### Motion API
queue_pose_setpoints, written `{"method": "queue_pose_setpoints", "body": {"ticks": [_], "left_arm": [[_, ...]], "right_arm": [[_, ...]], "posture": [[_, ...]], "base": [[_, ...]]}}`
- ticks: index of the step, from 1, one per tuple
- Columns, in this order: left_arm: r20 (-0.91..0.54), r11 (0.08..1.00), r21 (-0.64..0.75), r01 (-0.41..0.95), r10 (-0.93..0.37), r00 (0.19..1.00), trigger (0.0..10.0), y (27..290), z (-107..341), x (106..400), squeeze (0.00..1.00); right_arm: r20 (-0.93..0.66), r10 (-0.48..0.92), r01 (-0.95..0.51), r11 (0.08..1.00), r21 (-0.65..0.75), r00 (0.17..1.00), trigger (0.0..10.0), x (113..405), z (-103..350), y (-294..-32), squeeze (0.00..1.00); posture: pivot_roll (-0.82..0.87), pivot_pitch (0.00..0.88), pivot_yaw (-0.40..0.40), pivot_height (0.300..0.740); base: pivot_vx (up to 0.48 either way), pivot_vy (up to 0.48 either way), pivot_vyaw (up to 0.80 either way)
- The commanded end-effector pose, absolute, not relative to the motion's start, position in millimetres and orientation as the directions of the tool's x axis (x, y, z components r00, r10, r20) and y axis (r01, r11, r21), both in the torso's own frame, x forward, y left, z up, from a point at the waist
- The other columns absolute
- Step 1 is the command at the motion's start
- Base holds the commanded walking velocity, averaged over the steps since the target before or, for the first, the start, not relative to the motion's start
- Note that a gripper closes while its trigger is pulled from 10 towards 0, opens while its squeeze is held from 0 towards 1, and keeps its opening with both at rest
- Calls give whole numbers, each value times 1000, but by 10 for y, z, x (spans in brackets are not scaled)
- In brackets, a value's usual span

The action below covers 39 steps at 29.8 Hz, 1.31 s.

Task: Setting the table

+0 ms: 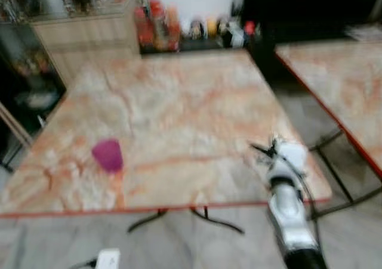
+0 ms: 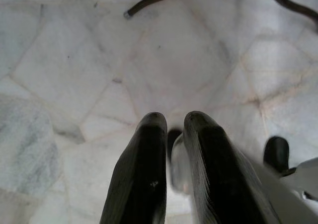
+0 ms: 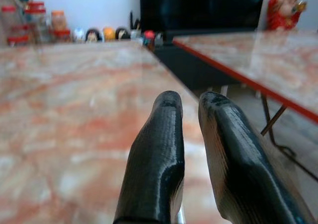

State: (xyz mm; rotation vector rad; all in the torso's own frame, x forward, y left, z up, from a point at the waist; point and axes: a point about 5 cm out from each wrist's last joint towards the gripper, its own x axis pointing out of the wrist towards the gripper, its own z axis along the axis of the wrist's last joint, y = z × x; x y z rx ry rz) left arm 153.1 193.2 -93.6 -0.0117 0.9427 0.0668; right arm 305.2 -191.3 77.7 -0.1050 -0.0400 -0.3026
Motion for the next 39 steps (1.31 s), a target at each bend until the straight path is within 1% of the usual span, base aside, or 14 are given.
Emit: {"method": "queue_pose_setpoints", "body": {"ticks": [1,18,24,25,26,27,28,32,34,36,39], "left_arm": [[-814,996,56,-75,89,575,10000,2067,-926,1512,0],[-809,996,55,-76,89,581,10000,2077,-913,1540,0],[-812,996,47,-79,84,577,10000,2071,-927,1503,0],[-813,996,47,-80,84,577,10000,2071,-927,1500,0],[-813,996,46,-80,84,576,10000,2071,-928,1498,0],[-813,996,46,-80,83,576,10000,2070,-929,1497,0],[-813,996,44,-81,83,577,10000,2072,-928,1496,0],[-812,996,43,-81,82,577,10000,2077,-929,1492,0],[-812,996,43,-81,82,577,10000,2078,-928,1491,0],[-813,996,43,-80,82,576,10000,2085,-929,1485,0],[-814,996,45,-78,82,575,10000,2090,-931,1479,0]], "right_arm": [[69,-262,267,961,-69,963,10000,3088,815,-1753,0],[64,-269,273,960,-68,961,10000,3079,798,-1741,0],[29,-259,260,964,-64,966,10000,2972,702,-1688,0],[22,-260,261,963,-67,965,10000,2952,685,-1689,165],[8,-270,270,960,-74,963,10000,2911,651,-1699,965],[3,-276,275,958,-76,961,10000,2892,637,-1707,965],[-17,-292,290,954,-81,956,10000,2838,597,-1732,1000],[-59,-341,335,937,-95,938,10000,2705,528,-1822,1000],[-59,-345,338,936,-102,937,10000,2680,529,-1837,1000],[-62,-383,376,921,-100,922,10000,2572,557,-1923,1000],[-80,-416,407,907,-108,906,10000,2516,568,-1978,1000]], "posture": [[-39,0,27,740],[-41,0,30,740],[-40,0,25,740],[-43,0,25,740],[-42,0,24,740],[-42,0,24,740],[-41,0,23,740],[-43,0,24,740],[-43,0,24,740],[-48,0,25,740],[-54,0,28,740]], "base": [[274,0,0],[277,0,0],[0,0,0],[0,0,0],[0,0,0],[0,0,0],[0,0,0],[0,0,0],[0,0,0],[0,0,0],[0,0,0]]}}
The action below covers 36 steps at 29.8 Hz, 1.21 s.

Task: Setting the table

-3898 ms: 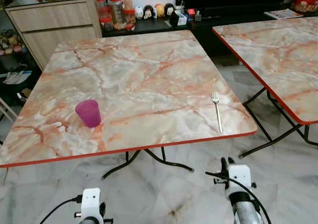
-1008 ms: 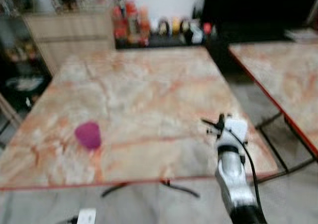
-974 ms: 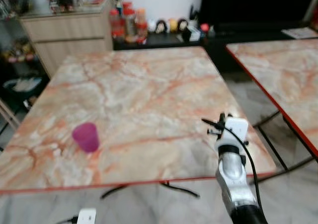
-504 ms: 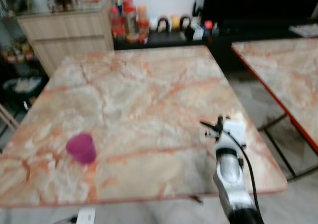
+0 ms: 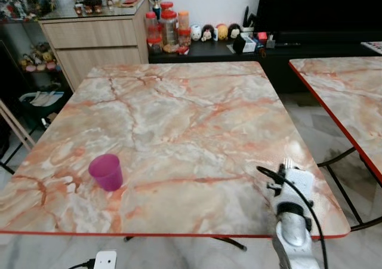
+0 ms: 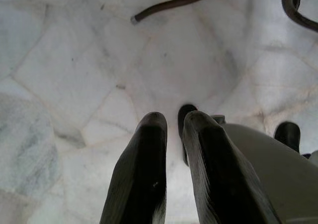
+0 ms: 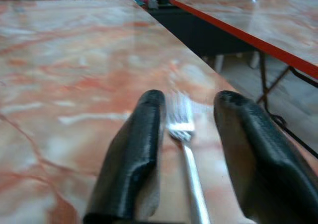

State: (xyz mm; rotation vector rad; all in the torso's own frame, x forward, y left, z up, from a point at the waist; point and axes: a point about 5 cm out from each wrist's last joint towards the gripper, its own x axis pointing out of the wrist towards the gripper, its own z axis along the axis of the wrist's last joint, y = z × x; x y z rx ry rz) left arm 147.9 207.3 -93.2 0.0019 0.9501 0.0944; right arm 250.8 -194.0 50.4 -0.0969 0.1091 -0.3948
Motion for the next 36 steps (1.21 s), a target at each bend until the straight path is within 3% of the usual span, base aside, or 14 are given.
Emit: {"method": "queue_pose_setpoints", "body": {"ticks": [1,10,15,16,17,25,26,27,36], "left_arm": [[-815,996,45,-76,81,574,10000,2089,-932,1477,0],[-814,997,41,-64,70,576,10000,2080,-930,1485,0],[-814,997,42,-63,71,577,10000,2082,-927,1492,0],[-814,997,42,-63,70,577,10000,2082,-926,1494,0],[-813,997,41,-64,70,578,10000,2081,-925,1497,0],[-811,997,32,-69,67,582,10000,2063,-922,1514,0],[-811,997,31,-70,66,582,10000,2062,-922,1515,0],[-811,997,30,-69,65,582,10000,2061,-921,1517,0],[-813,997,24,-67,59,580,10000,2057,-919,1530,0]], "right_arm": [[-91,-427,416,902,-114,900,10000,2497,564,-1995,1000],[-182,-526,515,850,-106,831,10000,2408,568,-2159,1000],[-176,-495,486,869,-96,851,10000,2494,663,-2192,1000],[-174,-486,478,874,-88,857,10000,2512,683,-2195,929],[-160,-466,460,885,-75,870,10000,2539,723,-2194,1000],[-174,-451,444,893,-81,875,10000,2590,783,-2225,1000],[-189,-441,434,897,-80,877,10000,2582,765,-2211,694],[-231,-421,409,907,-102,877,10000,2566,718,-2181,0],[-335,-381,365,924,-113,862,10000,2509,614,-2097,0]], "posture": [[-54,0,28,740],[-53,0,32,740],[-60,0,34,740],[-60,0,34,740],[-58,0,32,740],[-55,0,26,740],[-55,0,26,740],[-58,0,26,740],[-65,0,29,740]], "base": [[0,0,0],[0,0,0],[0,0,0],[0,0,0],[0,0,0],[0,0,0],[0,0,0],[0,0,0],[0,0,0]]}}
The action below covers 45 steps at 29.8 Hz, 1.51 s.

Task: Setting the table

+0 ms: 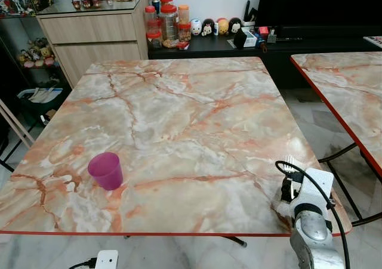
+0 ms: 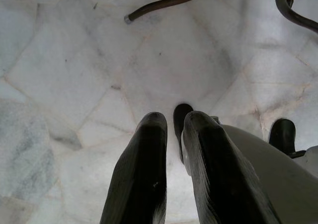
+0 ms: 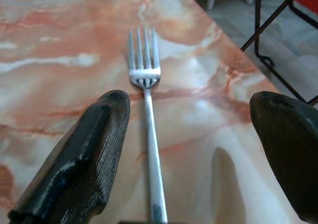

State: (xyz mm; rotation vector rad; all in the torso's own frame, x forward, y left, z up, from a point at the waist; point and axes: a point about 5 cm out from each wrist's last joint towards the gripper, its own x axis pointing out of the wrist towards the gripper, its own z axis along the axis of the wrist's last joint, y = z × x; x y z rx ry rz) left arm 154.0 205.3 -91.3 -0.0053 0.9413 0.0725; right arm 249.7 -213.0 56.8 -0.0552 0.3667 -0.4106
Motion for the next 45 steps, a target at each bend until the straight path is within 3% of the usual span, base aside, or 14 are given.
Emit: {"method": "queue_pose_setpoints", "body": {"ticks": [1,19,45], "left_arm": [[-813,997,24,-67,59,579,10000,2056,-919,1530,0],[-814,998,17,-68,53,578,10000,2026,-930,1514,0],[-817,997,20,-74,59,574,10000,2040,-931,1507,0]], "right_arm": [[-341,-380,363,925,-114,860,10000,2508,607,-2094,0],[-347,-328,298,945,-136,879,10000,2723,609,-2082,0],[-379,-314,298,949,-102,870,10000,2740,469,-1996,0]], "posture": [[-65,0,29,740],[-60,0,23,740],[-52,0,22,740]], "base": [[0,0,0],[0,0,0],[0,0,0]]}}
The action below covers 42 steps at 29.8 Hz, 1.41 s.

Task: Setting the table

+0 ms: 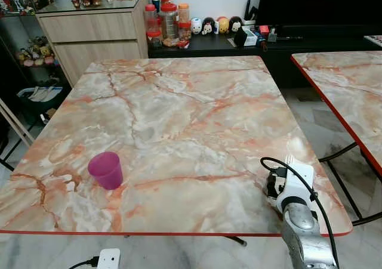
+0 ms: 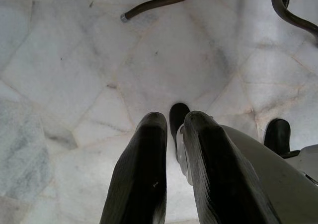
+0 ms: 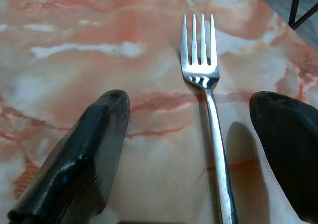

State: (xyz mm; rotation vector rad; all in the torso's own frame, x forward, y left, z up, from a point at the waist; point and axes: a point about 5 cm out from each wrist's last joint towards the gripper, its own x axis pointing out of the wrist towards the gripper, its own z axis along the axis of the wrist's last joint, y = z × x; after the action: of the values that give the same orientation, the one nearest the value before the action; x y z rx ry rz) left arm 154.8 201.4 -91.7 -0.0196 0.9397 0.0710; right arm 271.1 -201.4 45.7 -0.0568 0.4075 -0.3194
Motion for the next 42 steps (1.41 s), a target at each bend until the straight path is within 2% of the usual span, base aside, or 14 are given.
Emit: {"method": "queue_pose_setpoints", "body": {"ticks": [1,20,21,24,25,26,42], "left_arm": [[-816,997,19,-76,60,575,10000,2042,-931,1508,0],[-815,997,17,-74,56,576,10000,2040,-926,1523,0],[-815,997,16,-74,56,576,10000,2039,-926,1523,0],[-815,997,16,-74,56,576,10000,2039,-926,1523,0],[-816,997,15,-74,55,576,10000,2035,-926,1524,0],[-816,997,13,-74,54,576,10000,2031,-926,1525,0],[-818,997,3,-72,44,573,10000,2001,-933,1524,0]], "right_arm": [[-380,-315,299,949,-102,870,10000,2740,467,-1996,0],[-413,-345,338,937,-92,843,10000,2704,391,-2012,0],[-415,-343,336,937,-92,843,9098,2705,384,-2009,0],[-415,-343,336,937,-92,843,9098,2706,382,-2008,0],[-419,-340,334,938,-90,842,3176,2710,375,-2004,0],[-420,-337,331,939,-88,843,0,2713,371,-1999,0],[-416,-336,330,940,-89,845,0,2722,371,-2000,0]], "posture": [[-51,0,22,740],[-51,0,23,740],[-51,0,23,740],[-51,0,23,740],[-49,0,21,740],[-50,0,21,740],[-49,0,18,740]], "base": [[0,0,0],[0,0,0],[0,0,0],[0,0,0],[0,0,0],[0,0,0],[0,0,0]]}}
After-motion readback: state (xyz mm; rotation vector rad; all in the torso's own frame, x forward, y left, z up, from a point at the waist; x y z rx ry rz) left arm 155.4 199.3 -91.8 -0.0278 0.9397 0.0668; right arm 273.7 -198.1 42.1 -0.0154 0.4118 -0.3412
